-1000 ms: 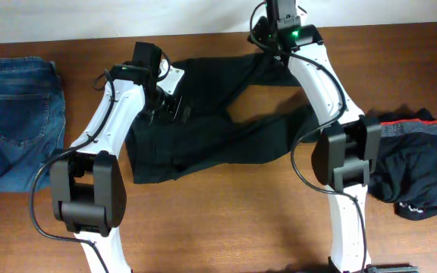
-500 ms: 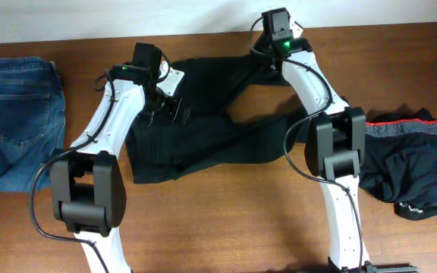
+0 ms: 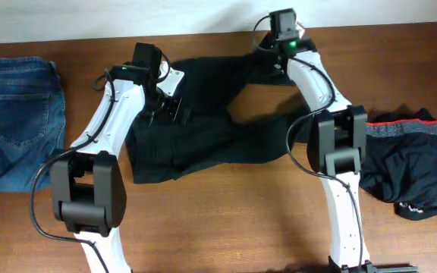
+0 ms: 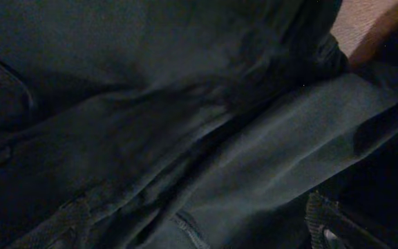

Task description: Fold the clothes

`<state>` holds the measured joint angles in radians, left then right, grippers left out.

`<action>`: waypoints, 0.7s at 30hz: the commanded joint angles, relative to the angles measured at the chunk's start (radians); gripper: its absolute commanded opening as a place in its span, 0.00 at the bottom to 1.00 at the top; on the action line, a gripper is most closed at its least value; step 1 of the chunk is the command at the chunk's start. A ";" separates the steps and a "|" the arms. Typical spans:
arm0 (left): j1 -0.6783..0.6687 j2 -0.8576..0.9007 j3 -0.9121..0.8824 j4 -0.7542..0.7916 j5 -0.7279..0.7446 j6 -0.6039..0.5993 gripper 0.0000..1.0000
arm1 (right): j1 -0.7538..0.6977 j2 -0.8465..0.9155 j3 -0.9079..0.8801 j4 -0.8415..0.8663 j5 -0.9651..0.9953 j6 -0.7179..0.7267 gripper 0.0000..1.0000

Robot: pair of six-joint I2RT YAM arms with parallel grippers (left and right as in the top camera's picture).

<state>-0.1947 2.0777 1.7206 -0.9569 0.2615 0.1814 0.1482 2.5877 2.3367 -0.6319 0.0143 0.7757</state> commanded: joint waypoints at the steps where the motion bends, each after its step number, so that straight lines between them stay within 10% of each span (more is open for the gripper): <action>1: 0.002 0.003 0.012 -0.001 0.005 -0.009 0.99 | -0.032 -0.019 0.195 -0.091 -0.053 -0.127 0.04; 8: 0.002 0.003 0.012 0.003 0.005 -0.008 0.99 | -0.032 -0.037 0.583 -0.534 -0.075 -0.334 0.04; 21: 0.002 0.003 0.012 0.011 0.005 -0.008 0.99 | 0.033 -0.028 0.425 -0.912 -0.282 -0.425 0.04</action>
<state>-0.1947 2.0777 1.7206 -0.9520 0.2615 0.1814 0.1329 2.5778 2.8101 -1.5280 -0.1688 0.4339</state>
